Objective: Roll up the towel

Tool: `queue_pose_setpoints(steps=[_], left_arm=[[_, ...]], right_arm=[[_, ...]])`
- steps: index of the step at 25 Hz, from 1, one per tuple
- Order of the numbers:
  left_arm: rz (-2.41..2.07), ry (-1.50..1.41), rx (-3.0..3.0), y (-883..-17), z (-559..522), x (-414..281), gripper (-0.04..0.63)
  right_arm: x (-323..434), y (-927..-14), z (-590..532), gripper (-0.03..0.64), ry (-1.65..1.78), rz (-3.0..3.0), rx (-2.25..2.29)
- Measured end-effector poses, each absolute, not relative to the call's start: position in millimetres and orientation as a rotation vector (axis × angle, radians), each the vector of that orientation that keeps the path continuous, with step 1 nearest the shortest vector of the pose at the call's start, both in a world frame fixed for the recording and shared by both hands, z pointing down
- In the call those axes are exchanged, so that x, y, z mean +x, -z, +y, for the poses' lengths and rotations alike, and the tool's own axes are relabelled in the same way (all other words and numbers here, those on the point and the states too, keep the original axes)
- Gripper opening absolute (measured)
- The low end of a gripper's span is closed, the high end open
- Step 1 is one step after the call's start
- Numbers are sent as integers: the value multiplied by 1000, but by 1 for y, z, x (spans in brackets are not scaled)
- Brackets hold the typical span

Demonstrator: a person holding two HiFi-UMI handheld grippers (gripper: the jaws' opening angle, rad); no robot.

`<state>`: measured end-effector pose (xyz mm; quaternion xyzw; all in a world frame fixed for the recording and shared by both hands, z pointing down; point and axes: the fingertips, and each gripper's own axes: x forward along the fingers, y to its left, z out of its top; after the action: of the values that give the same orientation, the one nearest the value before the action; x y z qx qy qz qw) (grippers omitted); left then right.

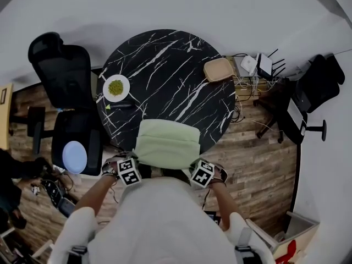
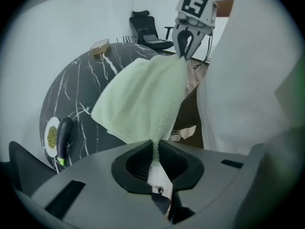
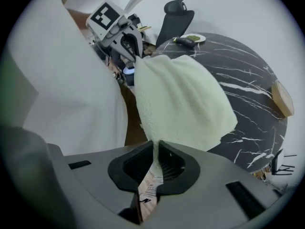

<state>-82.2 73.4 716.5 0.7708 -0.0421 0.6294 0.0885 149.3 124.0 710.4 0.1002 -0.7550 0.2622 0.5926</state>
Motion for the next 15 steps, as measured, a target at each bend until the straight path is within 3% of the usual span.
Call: queue_pose_setpoints(steps=[6, 15], left_arm=[[-334, -1799, 2390, -681, -2, -70, 32], [-502, -1878, 2432, -694, -89, -50, 35]], right_arm=[[165, -669, 47, 26, -575, -1849, 428], [185, -697, -52, 28, -350, -1777, 602]])
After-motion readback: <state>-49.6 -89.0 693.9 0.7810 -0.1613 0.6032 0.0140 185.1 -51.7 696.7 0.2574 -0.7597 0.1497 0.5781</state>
